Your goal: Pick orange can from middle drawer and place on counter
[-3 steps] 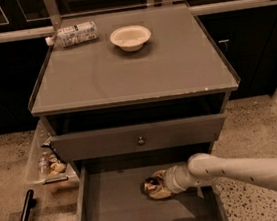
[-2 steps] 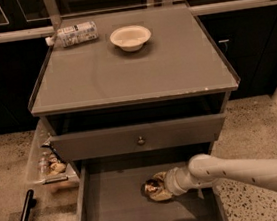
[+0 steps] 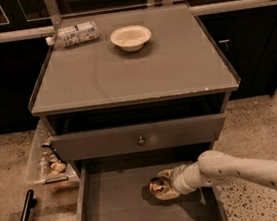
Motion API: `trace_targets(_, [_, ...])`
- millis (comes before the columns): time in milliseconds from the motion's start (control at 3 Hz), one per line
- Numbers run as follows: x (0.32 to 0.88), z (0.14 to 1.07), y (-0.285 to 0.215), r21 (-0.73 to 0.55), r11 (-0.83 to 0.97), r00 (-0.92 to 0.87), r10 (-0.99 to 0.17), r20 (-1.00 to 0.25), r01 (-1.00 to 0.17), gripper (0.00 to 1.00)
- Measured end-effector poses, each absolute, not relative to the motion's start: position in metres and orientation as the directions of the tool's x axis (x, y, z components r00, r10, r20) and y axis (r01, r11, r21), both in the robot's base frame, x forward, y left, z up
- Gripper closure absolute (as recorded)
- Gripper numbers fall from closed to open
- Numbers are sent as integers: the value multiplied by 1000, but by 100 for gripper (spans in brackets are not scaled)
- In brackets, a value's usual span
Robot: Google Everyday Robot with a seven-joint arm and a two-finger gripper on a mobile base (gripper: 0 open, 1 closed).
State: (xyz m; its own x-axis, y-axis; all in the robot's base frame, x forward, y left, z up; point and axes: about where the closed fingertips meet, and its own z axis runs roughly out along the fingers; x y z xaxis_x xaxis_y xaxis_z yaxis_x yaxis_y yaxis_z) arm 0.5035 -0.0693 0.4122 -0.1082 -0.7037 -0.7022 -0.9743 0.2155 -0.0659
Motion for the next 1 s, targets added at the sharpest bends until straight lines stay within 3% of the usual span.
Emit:
trace_targets(667, [486,541,-122,-254,180,51,-716,-696,-950,100])
trace_targets(1000, [486,541,-122,-254,180,51,-716,-696,-950,100])
